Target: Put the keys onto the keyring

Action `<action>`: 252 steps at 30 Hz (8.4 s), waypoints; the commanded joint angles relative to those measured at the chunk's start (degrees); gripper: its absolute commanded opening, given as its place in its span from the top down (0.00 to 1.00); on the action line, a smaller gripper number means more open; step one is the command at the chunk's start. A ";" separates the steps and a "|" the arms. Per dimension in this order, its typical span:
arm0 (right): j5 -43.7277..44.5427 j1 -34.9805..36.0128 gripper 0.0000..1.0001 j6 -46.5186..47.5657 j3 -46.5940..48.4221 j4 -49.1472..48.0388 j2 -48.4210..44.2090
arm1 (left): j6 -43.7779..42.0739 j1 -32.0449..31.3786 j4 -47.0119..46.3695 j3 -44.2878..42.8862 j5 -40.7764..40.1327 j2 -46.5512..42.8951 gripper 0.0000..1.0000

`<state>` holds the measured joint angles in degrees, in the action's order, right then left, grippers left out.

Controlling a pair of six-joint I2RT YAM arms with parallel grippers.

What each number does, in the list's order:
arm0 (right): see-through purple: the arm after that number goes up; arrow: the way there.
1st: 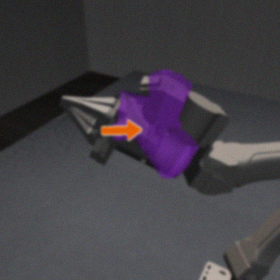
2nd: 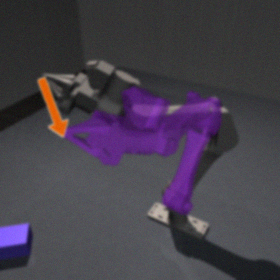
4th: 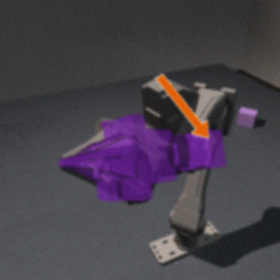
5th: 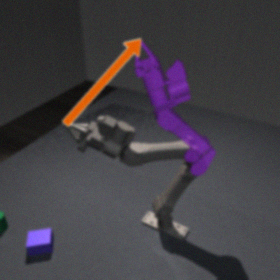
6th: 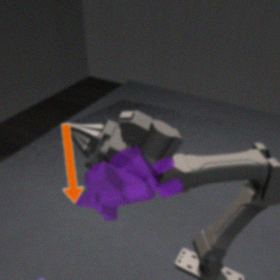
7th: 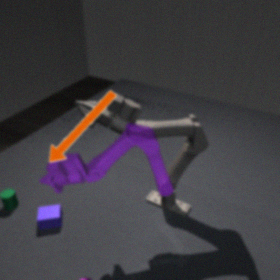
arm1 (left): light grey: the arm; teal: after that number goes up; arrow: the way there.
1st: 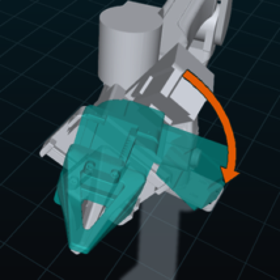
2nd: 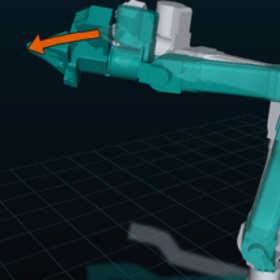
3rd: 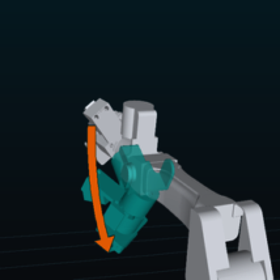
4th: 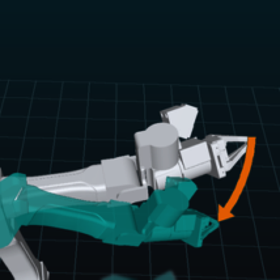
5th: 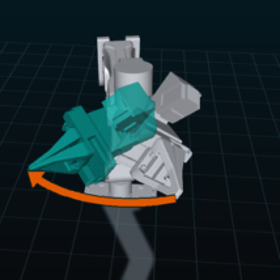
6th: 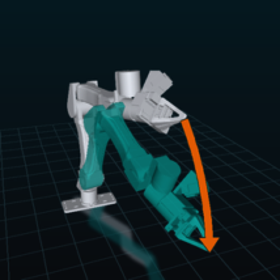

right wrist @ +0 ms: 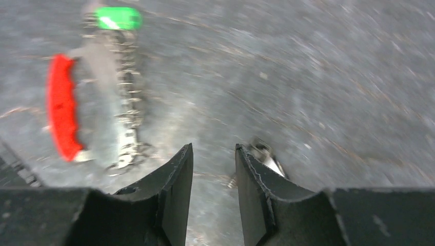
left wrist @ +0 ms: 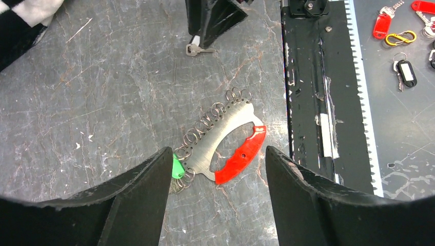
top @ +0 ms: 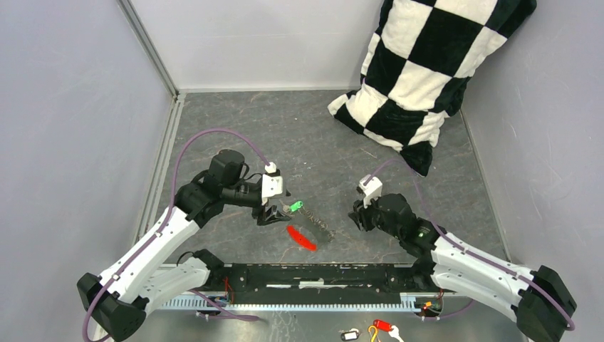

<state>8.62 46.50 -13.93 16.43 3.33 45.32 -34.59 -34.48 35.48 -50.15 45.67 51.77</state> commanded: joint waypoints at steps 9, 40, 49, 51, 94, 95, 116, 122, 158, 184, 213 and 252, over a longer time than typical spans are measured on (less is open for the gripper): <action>-34.71 6.70 0.61 20.91 3.96 -1.52 10.80 | 3.74 0.55 -3.20 -0.78 1.81 0.47 0.27; -29.94 6.85 0.48 31.34 6.18 -10.92 22.13 | 6.45 0.52 -6.23 -1.54 1.89 -1.17 0.27; -31.11 6.83 0.50 30.33 5.55 -9.86 21.30 | 6.05 0.51 -6.21 -1.43 1.43 -1.57 0.28; -31.12 6.83 0.50 30.12 5.30 -9.09 19.95 | 6.00 0.55 -6.21 -1.45 1.29 -1.66 0.28; -31.50 8.76 0.66 33.25 8.72 -6.37 24.62 | 6.38 0.55 -5.31 -2.22 0.15 -2.11 0.28; -31.40 8.85 0.67 33.31 8.79 -6.24 24.72 | 6.38 0.54 -5.30 -2.30 0.18 -2.12 0.28; -33.56 9.05 1.00 31.97 19.27 -1.98 18.58 | -0.27 0.53 -0.65 -1.84 5.96 -3.75 0.29; -36.75 11.72 1.00 32.66 30.68 3.96 18.30 | -1.12 0.54 0.11 -0.74 12.22 -2.32 0.34; -29.70 18.97 1.00 30.24 49.29 13.65 22.57 | 3.20 0.52 -2.07 -1.87 10.69 -4.91 0.72; -30.99 18.98 1.00 21.46 36.89 -5.86 15.41 | 2.96 0.54 -4.39 0.84 10.48 -10.31 0.73; -29.67 18.96 0.95 7.16 22.36 -31.40 11.90 | 7.03 0.55 -11.63 1.69 8.85 -12.38 0.98; -26.33 18.82 0.63 27.55 49.67 12.20 21.31 | -0.92 0.50 -5.78 -0.03 5.87 -10.55 0.98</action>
<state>-17.54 65.14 12.99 63.64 17.87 66.04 -35.92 -34.09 30.59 -47.35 51.03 41.28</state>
